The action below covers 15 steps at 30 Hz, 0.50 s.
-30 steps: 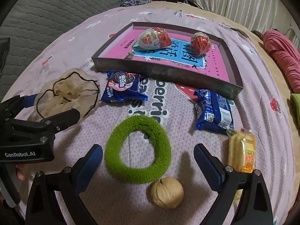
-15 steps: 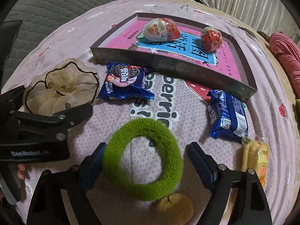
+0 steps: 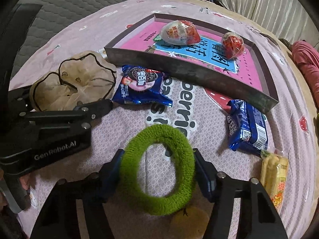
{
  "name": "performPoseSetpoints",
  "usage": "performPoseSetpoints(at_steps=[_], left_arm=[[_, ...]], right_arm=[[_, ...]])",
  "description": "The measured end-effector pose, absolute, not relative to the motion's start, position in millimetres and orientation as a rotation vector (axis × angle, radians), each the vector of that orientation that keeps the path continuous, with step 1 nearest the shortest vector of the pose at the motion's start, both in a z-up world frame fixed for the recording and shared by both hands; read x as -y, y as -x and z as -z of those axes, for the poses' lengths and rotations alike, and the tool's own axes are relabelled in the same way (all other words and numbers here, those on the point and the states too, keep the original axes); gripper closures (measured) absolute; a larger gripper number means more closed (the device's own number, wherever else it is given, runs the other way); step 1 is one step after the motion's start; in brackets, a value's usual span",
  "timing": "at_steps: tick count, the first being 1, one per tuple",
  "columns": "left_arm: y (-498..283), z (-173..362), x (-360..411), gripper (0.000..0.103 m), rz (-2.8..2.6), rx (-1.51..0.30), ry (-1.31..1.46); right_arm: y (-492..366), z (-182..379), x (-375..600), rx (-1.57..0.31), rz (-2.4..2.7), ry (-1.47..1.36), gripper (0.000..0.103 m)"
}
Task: Organize objects
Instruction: 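Grasp the beige scrunchie with the left gripper while the right grasps the green ring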
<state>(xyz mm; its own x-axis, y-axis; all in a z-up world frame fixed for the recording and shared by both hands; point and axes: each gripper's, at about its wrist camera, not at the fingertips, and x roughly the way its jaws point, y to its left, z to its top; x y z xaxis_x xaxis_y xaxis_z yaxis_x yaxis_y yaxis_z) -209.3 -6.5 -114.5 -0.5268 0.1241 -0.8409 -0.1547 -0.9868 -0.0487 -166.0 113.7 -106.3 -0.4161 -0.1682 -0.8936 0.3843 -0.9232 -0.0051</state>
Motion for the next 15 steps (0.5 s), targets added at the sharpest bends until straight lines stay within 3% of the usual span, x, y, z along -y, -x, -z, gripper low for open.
performPoseSetpoints(at_steps=[6,10,15], left_arm=[[205.0,110.5,13.0,0.087,-2.642,-0.036,1.429],[199.8,109.3,16.9,0.093,-2.65,-0.02,1.422],[187.9,105.3,15.8,0.094,-2.655,-0.016,1.398]], right_arm=[[164.1,99.9,-120.0,-0.258,2.378,-1.425,0.066],[158.6,97.1,-119.5,-0.257,2.374,-1.391,0.076],[150.4,89.4,-121.8,-0.212,2.375,-1.324,0.077]])
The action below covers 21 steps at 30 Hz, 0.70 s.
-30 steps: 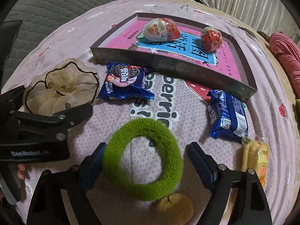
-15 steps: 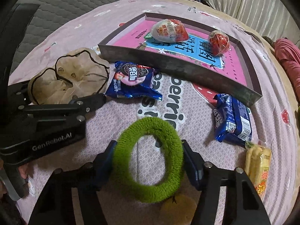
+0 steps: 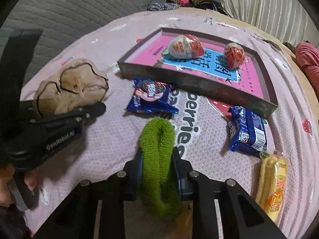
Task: Organize objects
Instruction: 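Grasp the beige scrunchie with the left gripper while the right grasps the green ring, then lift the scrunchie with the left gripper while the right lifts the green ring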
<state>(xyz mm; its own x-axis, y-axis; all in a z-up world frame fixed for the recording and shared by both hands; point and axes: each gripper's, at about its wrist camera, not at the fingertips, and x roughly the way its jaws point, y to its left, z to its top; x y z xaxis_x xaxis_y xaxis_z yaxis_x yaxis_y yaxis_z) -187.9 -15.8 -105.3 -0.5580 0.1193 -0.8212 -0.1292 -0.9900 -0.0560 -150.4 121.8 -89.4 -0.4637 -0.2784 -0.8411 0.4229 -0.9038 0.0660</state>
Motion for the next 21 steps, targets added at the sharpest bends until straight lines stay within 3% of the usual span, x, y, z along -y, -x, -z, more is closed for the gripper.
performPoseSetpoints(at_steps=[21], left_arm=[[127.6,57.8,0.7,0.094,-2.696,-0.017,1.29]], right_arm=[[111.0,42.1,-132.5,-0.171,2.419,-1.207,0.077]])
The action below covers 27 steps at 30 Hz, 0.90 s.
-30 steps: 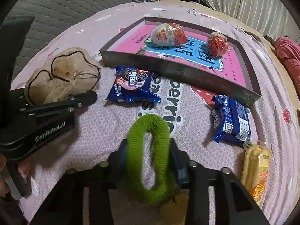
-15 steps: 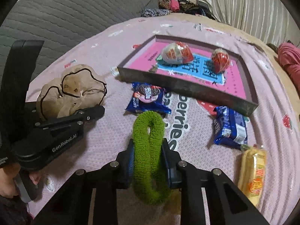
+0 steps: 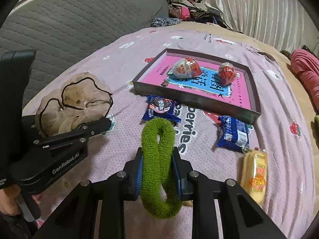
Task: Organize objects
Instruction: 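Lift the scrunchie with the left gripper while the right lifts the green ring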
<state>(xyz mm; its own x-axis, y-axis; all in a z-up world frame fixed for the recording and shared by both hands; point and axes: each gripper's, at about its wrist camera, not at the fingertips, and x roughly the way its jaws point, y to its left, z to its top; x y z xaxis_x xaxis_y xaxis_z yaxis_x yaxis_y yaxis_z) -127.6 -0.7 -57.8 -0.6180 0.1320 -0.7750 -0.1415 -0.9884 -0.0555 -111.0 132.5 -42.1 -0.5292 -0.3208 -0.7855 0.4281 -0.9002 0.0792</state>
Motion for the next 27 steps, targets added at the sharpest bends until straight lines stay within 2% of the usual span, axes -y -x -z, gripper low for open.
performPoseSetpoints(at_steps=[27], left_arm=[[54.9,-7.9,-22.2,0.094,-2.749,-0.045,1.119]], right_arm=[[43.4,-16.0,-158.7,-0.118,2.527,-1.055,0.077]])
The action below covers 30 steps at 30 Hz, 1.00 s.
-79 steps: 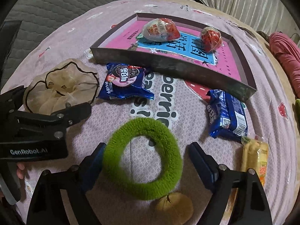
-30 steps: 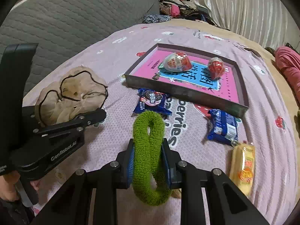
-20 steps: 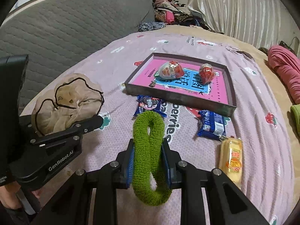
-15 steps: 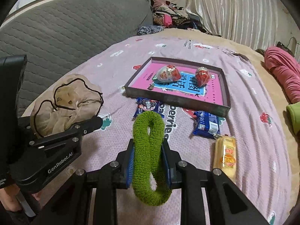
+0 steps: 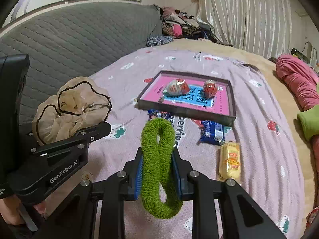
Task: Organize objects
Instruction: 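Lift the scrunchie with the left gripper while the right lifts the green ring, then carry the scrunchie and green ring over the tray with both grippers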
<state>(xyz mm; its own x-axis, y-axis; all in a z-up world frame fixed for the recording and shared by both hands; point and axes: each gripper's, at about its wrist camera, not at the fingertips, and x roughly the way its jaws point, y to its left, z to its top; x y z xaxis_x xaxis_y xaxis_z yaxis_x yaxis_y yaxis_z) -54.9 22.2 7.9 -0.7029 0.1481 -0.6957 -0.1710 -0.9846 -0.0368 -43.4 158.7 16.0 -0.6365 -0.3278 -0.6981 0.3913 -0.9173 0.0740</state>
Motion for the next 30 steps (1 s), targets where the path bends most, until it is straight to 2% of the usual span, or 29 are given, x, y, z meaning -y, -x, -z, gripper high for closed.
performPoseSetpoints(at_steps=[14,30], left_arm=[[49.6,-27.5,-30.1,0.094,-2.746,-0.052,1.062],[123.7,-77.2,-29.3,0.094,-2.765,-0.012,0.985]], right_arm=[[37.0,-31.2,-178.4,-0.066,2.556,-0.979,0.077],[85.9,-83.0,-197.4,-0.05,2.622,-0.883,0.077]])
